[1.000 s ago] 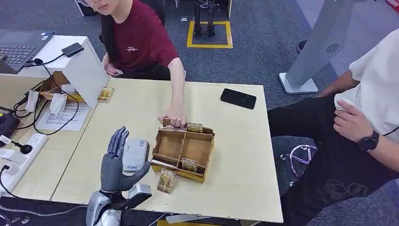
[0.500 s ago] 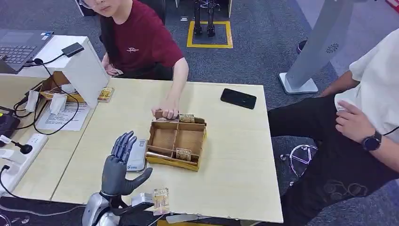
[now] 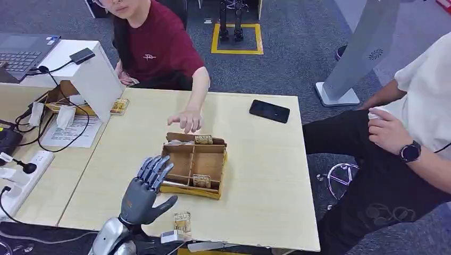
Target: Pass the card to the sensor for recognition and then transmit it.
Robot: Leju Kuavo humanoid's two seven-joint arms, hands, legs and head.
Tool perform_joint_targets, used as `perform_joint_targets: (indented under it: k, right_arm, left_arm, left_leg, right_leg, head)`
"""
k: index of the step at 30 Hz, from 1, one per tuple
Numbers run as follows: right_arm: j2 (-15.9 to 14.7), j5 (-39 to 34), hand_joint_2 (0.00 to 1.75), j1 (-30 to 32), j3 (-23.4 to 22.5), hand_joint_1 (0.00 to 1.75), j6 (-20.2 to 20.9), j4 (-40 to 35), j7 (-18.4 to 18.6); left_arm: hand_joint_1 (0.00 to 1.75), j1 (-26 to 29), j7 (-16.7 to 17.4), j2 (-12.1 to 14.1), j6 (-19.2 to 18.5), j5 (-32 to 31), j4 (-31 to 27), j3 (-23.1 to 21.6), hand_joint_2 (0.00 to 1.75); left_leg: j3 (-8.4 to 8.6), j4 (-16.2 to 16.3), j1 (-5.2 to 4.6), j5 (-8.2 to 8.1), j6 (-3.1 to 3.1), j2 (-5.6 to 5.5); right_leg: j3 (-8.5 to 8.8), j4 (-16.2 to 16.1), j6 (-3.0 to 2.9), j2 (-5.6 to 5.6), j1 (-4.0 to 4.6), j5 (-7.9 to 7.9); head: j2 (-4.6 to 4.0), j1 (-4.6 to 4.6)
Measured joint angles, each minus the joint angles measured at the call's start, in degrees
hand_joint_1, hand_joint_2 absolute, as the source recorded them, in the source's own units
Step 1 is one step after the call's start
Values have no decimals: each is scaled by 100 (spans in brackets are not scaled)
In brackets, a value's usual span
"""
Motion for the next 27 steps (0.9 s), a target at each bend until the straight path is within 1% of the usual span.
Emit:
perform_joint_targets:
  k: [8,11,15,17,20,24,27]
  right_arm:
    - [0,24,175,-3,0,0,-2,0,0]
    - [0,79,175,-14,0,0,20,0,0]
    - [4,146,175,-33,0,0,28,0,0]
    - [4,166,175,-28,0,0,33,0,0]
    - [7,201,175,-27,-2,0,33,0,0]
    - [7,212,175,-27,-13,0,35,0,0]
    - [7,227,175,-27,-22,0,74,0,0]
  left_arm:
    - [0,-34,35,28,0,-70,4,0,175]
    - [0,-183,311,70,0,-260,66,0,175]
    - [0,-452,570,138,0,-624,194,15,175]
    - [0,-544,662,151,2,-910,278,103,175]
    - [0,-597,675,166,2,-1130,387,268,175]
    - [0,-609,658,164,2,-1204,490,459,175]
    - [0,-613,730,151,2,-1331,538,537,175]
  left_leg:
    - [0,0,0,0,0,0]
    - [-2,0,0,1,0,-2]
    - [0,0,0,2,-2,0]
    - [-1,0,1,6,-3,-1]
    - [-1,0,1,6,-3,0]
    - [-3,0,1,5,-3,1]
    - [-3,0,0,5,-3,1]
  right_leg:
    - [-1,0,0,0,0,0]
    - [-1,0,0,-3,0,0]
    - [1,0,-1,-1,0,3]
    - [0,1,-1,-2,0,3]
    - [-1,1,-1,0,0,3]
    - [-4,1,-1,1,0,3]
    - [-4,1,-1,1,0,3]
  head:
    - [0,0]
    - [0,0]
    - [0,0]
    - [0,0]
    - [2,0]
    - [2,0]
    - [2,0]
